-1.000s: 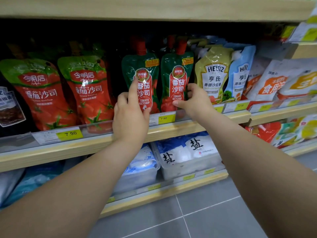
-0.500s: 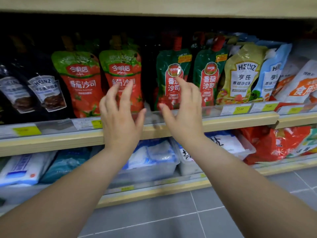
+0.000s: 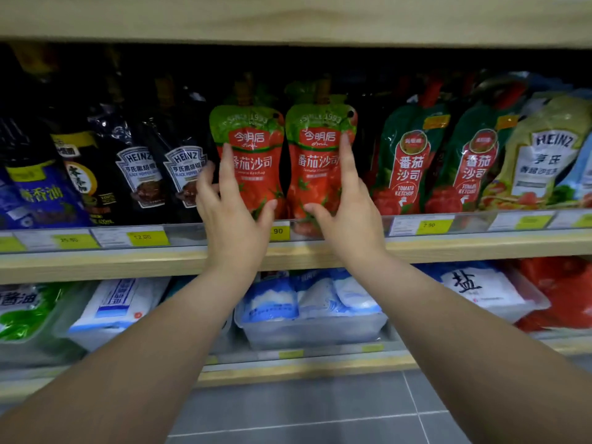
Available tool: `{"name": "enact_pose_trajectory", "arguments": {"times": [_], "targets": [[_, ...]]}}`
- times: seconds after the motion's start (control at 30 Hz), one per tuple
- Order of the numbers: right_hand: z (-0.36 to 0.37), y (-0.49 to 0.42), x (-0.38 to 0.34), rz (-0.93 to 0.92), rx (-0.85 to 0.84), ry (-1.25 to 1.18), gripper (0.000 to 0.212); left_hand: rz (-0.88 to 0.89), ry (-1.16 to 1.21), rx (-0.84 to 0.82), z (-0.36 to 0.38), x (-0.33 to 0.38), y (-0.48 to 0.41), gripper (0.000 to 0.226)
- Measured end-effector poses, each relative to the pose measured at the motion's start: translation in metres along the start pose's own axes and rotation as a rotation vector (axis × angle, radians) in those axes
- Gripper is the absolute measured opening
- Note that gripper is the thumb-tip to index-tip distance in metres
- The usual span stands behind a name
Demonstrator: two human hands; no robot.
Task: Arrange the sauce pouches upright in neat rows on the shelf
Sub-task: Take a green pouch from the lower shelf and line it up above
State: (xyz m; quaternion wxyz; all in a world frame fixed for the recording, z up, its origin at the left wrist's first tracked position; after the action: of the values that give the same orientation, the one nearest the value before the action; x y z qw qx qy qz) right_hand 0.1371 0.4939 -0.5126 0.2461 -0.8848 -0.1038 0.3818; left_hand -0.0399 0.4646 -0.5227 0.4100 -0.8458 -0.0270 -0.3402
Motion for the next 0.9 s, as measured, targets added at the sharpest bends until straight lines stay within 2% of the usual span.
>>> {"name": "enact_pose_trajectory", "arguments": {"times": [0.33, 0.57, 0.67, 0.77, 0.9], "targets": [[-0.002, -0.010, 0.014, 0.093, -0.011, -0.084, 0.112, 0.030, -0.019, -0.047, 0.003, -0.002, -0.004, 0.089], [-0.003, -0.005, 0.013, 0.050, -0.016, -0.127, 0.108, 0.066, -0.025, -0.049, 0.005, 0.005, 0.000, 0.087], [-0.007, 0.004, 0.011, 0.009, 0.026, -0.066, 0.098, 0.092, -0.057, -0.032, -0.001, 0.005, 0.006, 0.080], [-0.011, 0.026, 0.013, -0.046, 0.121, -0.034, 0.075, 0.179, -0.107, -0.008, -0.010, 0.005, 0.024, 0.068], [-0.006, 0.057, 0.022, -0.099, 0.153, 0.022, 0.047, 0.253, -0.111, -0.109, -0.007, -0.002, 0.053, 0.050]]}}
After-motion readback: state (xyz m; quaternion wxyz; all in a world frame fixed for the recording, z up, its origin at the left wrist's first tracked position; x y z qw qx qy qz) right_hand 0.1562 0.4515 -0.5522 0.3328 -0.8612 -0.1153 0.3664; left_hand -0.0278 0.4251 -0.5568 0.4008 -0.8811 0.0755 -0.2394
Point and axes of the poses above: each hand's wrist, its own y-axis away from the middle knuckle, its own z-axis out of the palm, x = y × z, the point moved 8 cm from there along -y, towards the middle knuckle, and after that the axes turned 3 degrees about z, right-handed, at the moved point
